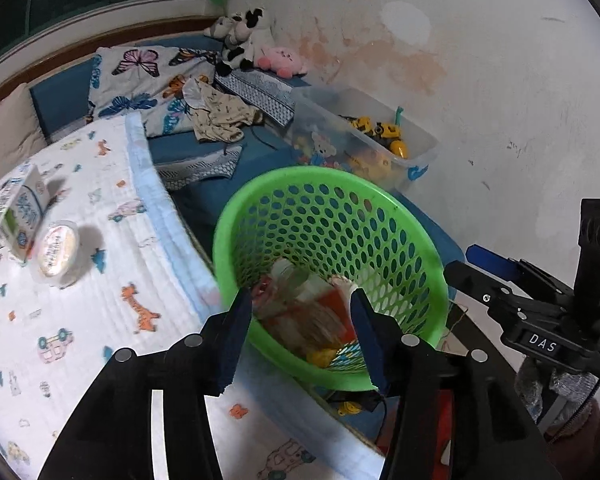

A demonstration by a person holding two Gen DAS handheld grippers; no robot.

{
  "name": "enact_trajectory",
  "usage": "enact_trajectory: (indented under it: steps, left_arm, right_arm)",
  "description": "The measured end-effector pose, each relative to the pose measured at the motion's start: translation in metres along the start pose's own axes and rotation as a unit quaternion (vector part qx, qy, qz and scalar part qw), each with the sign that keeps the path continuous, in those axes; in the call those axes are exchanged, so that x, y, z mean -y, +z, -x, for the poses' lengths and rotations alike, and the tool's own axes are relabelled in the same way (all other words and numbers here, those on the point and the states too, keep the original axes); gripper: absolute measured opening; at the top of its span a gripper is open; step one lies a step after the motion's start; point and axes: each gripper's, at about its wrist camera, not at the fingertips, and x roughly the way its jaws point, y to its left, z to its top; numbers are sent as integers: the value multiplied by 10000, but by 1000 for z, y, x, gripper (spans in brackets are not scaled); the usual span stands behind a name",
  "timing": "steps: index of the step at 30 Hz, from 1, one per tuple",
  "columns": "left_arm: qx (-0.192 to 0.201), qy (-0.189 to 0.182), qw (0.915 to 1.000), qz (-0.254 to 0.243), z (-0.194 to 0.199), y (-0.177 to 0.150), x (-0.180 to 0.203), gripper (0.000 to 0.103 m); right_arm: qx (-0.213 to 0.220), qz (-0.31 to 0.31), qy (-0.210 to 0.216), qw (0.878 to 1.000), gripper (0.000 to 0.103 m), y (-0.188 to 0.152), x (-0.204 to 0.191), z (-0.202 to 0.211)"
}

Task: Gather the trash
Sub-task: 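Carry the red cup over the basket and open the left gripper, then move both grippers back over the bed toward the round white tub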

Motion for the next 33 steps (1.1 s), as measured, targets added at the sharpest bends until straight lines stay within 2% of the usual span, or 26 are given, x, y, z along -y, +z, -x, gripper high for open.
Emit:
enact_trajectory:
  steps: [7, 16, 27, 33]
  left_arm:
    - [232, 333, 9990, 181, 34, -9, -27, 50]
    - [426, 841, 9937, 609, 77, -21, -86, 50]
    - [610, 1428, 9806, 1195, 122, -26, -167, 50]
    - [682, 1721, 9713, 1496, 146, -24, -209, 50]
  right_arm:
    - [52, 225, 171, 9996, 69, 3, -28, 7]
    - [24, 731, 483, 9962, 71, 13, -86, 1]
    - [-108, 1485, 877, 9850, 74, 34, -175, -31]
    - [-187, 1929, 1008, 9759, 79, 43, -218, -54]
